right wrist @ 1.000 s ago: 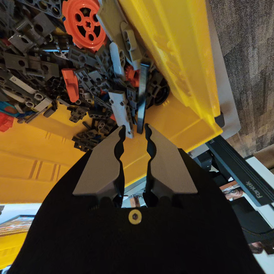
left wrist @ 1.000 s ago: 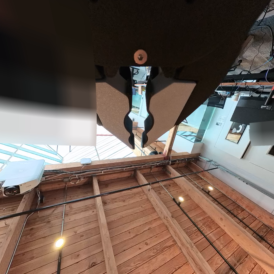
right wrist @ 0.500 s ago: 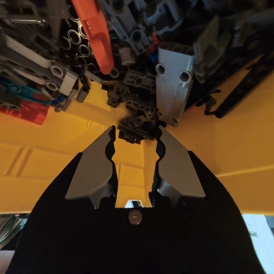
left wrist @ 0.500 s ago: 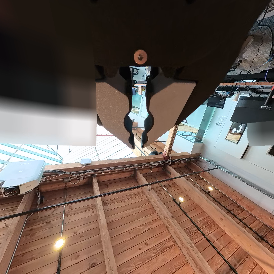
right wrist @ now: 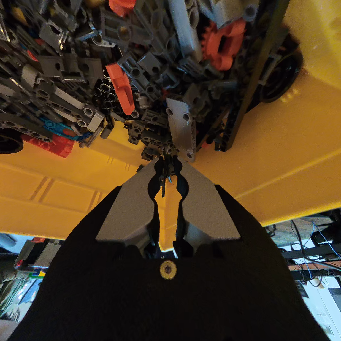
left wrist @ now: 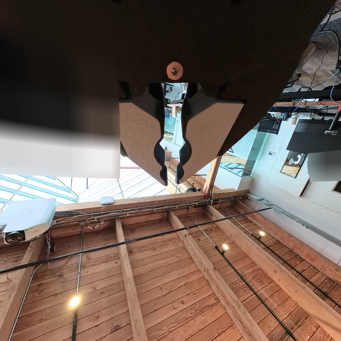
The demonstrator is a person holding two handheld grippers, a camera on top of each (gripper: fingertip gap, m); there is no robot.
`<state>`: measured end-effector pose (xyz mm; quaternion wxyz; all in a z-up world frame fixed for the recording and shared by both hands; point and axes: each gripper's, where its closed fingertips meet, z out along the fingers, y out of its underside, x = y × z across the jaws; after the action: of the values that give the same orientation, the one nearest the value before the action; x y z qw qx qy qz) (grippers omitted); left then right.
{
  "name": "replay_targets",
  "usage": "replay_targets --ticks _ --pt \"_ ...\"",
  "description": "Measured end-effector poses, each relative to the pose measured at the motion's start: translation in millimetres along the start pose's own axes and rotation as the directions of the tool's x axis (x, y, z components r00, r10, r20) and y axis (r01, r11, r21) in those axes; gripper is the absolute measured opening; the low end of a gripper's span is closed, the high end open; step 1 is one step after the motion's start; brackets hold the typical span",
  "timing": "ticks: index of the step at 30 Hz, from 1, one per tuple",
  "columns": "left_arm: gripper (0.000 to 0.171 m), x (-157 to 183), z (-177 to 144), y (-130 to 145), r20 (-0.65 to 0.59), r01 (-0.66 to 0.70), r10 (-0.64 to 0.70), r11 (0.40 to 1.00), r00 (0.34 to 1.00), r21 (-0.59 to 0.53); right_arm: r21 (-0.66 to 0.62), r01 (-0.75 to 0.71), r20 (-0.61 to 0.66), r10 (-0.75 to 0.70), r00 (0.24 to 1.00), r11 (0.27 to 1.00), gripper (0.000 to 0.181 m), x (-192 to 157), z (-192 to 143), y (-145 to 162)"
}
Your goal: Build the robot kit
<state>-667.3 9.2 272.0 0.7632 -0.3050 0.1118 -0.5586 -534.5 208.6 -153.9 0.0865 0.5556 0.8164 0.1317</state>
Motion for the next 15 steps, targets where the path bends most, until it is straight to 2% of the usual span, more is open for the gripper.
replay_targets --ticks 3,6,8,10,13,15 --pt "0.006 0.4 -0.6 -1.3 -0.003 0.003 -0.003 1.0 1.0 0.003 0.048 0.001 -0.017 0.0 1.0 0.999 0.01 2.6 -7.1 -5.9" --pt "0.006 0.8 -1.1 -2.6 -0.002 -0.001 0.001 1.0 1.0 0.007 0.194 -0.002 -0.035 0.009 0.999 0.981 0.012 3.9 -21.0 -24.7" --pt "0.006 0.6 -1.2 -3.0 -0.002 0.0 0.001 1.0 1.0 0.007 0.274 -0.024 -0.054 0.04 0.998 0.961 0.032 8.3 -31.4 -32.6" --pt "0.006 0.2 -1.1 -3.2 -0.003 0.002 -0.002 1.0 1.0 0.008 0.305 -0.047 -0.072 0.072 0.995 0.951 0.038 13.0 -37.6 -31.1" --pt "0.006 0.0 -1.0 -3.3 -0.003 0.001 -0.001 1.0 1.0 0.006 0.377 -0.036 -0.139 0.094 0.986 0.925 0.032 17.7 -49.4 -28.5" --pt "0.006 -0.3 -1.3 -4.0 -0.002 0.0 0.0 1.0 1.0 0.007 0.487 -0.035 -0.172 0.135 0.976 0.873 0.026 13.2 -68.3 -29.5"
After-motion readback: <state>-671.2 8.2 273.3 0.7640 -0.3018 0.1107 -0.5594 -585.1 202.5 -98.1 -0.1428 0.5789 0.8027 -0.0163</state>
